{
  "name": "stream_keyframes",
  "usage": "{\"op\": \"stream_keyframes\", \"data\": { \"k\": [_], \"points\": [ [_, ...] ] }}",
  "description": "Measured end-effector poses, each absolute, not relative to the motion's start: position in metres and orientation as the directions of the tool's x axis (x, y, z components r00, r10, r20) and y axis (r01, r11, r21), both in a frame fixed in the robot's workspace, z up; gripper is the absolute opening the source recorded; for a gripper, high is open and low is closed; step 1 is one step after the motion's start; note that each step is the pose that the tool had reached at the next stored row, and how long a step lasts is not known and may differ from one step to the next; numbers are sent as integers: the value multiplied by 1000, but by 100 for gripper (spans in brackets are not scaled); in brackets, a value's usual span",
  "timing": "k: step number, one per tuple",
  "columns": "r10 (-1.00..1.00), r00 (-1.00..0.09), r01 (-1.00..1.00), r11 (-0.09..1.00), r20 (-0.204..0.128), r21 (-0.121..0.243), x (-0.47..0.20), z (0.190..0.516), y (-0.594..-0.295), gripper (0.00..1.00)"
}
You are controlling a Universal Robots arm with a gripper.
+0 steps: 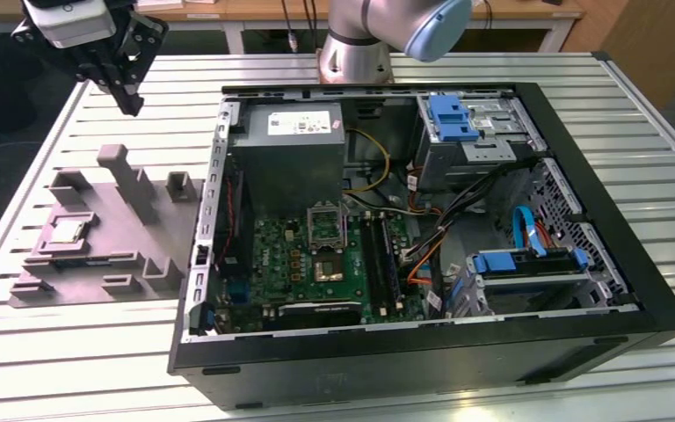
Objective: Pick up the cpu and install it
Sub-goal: 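Reach for the cpu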
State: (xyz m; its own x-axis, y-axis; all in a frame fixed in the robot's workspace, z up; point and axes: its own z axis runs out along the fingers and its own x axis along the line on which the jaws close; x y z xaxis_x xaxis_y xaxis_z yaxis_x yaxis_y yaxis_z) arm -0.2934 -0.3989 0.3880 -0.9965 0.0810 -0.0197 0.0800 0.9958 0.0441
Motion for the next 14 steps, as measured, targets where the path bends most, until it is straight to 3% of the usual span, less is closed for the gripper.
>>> {"op": "stream_keyframes", "data": {
  "k": [14],
  "points": [
    [81,-997,80,996,-20,44,-298,388,-399,11]
  ]
}}
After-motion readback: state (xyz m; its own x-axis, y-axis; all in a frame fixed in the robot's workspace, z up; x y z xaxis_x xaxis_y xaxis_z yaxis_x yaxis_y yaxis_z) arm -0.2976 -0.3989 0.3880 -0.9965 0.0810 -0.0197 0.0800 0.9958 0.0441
